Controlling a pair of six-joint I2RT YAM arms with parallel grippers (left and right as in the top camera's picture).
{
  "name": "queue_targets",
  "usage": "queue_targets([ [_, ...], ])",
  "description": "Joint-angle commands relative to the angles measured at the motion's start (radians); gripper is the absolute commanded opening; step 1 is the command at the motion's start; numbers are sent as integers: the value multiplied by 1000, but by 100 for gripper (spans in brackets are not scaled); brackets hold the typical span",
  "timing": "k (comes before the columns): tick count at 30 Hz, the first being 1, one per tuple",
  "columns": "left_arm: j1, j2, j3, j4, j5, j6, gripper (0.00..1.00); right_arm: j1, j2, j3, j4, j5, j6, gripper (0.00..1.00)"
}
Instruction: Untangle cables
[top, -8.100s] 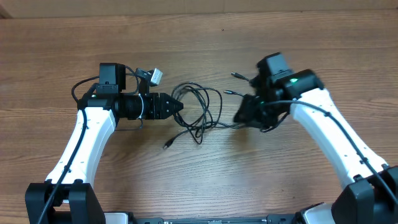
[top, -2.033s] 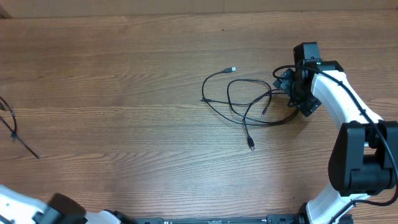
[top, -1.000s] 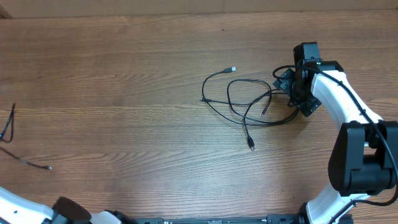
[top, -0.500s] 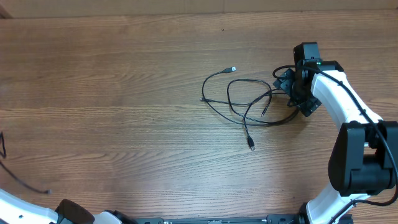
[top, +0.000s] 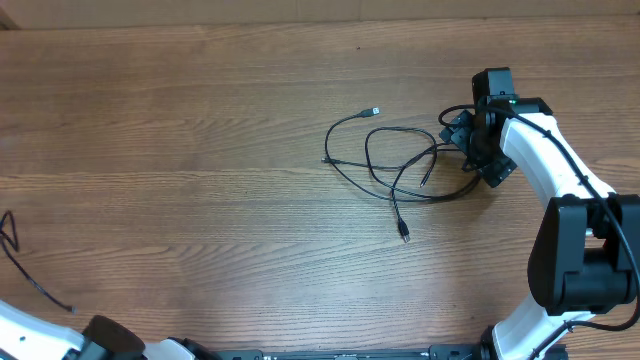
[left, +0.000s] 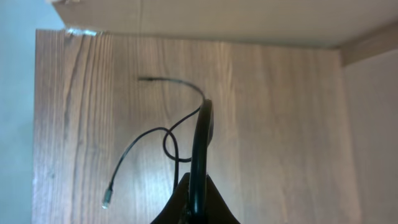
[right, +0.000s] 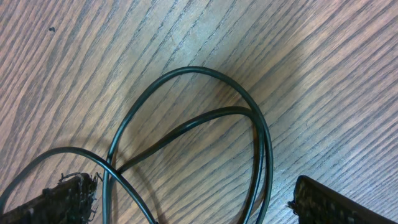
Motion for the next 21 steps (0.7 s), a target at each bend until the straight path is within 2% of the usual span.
queue_targets([
  [1,0,57,10,-14,11,27,4,1,-5,-3,4,11,3,100],
  [10,0,198,10,-15,7,-58,4,1,-5,-4,4,11,3,100],
  [21,0,393,10,19,-17,-67,5,1,-5,-4,4,11,3,100],
])
